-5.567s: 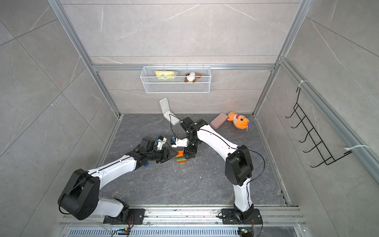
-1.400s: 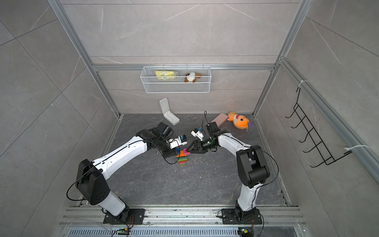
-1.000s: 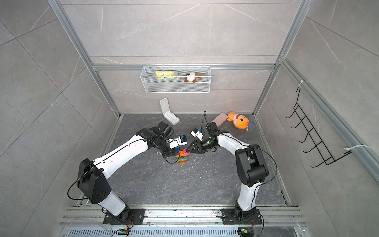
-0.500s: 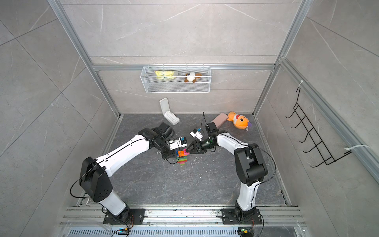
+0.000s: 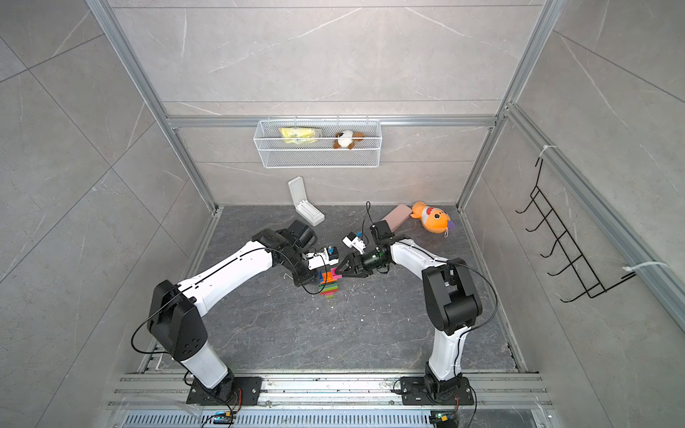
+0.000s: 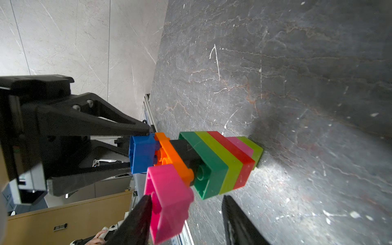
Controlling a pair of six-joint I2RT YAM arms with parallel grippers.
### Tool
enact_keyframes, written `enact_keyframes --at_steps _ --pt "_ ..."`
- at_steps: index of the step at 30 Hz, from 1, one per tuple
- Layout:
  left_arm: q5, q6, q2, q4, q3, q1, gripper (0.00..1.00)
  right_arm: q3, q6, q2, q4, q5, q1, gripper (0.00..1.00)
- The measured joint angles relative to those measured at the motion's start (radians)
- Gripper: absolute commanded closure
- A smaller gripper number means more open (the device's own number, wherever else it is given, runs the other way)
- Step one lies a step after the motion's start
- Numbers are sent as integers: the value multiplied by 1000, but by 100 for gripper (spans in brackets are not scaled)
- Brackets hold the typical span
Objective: Assemble a carrot with lego
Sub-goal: Assemble the lego brick with the lego brick.
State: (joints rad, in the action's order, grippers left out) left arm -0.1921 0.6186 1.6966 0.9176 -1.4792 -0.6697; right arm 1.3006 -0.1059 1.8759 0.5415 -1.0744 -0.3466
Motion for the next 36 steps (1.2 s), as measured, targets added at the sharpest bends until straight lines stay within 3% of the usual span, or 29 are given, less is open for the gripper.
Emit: enact_keyframes --at_steps 36 --pt "11 5 11 24 -17 0 95 17 0 3 12 15 -11 47"
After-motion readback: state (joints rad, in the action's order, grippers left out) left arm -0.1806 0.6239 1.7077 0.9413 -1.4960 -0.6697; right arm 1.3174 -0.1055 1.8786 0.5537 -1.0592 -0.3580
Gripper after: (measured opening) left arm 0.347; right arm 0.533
